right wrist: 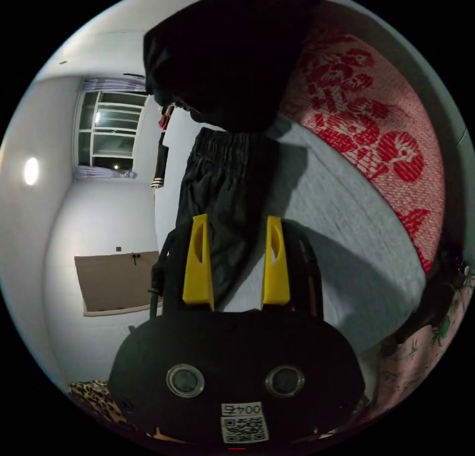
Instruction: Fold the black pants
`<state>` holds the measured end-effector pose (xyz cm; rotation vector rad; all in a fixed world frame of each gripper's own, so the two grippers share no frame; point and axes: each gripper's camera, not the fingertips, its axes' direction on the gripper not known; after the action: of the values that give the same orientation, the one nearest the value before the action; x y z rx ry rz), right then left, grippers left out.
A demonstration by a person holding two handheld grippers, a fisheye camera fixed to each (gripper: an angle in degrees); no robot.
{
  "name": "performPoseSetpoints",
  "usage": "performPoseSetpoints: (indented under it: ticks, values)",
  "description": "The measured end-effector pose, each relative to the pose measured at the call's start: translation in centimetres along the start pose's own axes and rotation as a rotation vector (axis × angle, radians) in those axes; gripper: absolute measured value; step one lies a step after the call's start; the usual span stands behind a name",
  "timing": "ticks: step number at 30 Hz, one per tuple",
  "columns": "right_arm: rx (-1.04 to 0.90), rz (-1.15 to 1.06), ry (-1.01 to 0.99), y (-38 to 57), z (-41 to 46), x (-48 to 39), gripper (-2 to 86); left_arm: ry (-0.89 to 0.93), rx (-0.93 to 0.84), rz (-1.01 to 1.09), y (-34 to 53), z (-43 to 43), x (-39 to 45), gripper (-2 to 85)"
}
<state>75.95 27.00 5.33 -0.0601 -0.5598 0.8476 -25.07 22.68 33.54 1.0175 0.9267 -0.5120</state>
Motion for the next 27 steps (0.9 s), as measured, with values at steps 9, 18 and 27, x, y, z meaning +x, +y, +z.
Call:
performPoseSetpoints:
  ticks: [9, 18, 27]
  values:
    - [-0.050, -0.629, -0.077, 6.3, 3.3, -13.2, 3.6, -0.024, 0.043, -0.016, 0.8, -0.2, 1.3, 7.6]
    - [-0.705, -0.740, -0.397, 18.3, 17.9, -17.8, 6.5, 0.005, 0.058, -0.037, -0.3, 0.7, 1.9, 11.8]
    - [-0.372, -0.948, -0.008, 16.6, 17.6, -17.9, 12.0, 0.015, 0.058, -0.096, 0.0, 0.1, 1.2, 12.7]
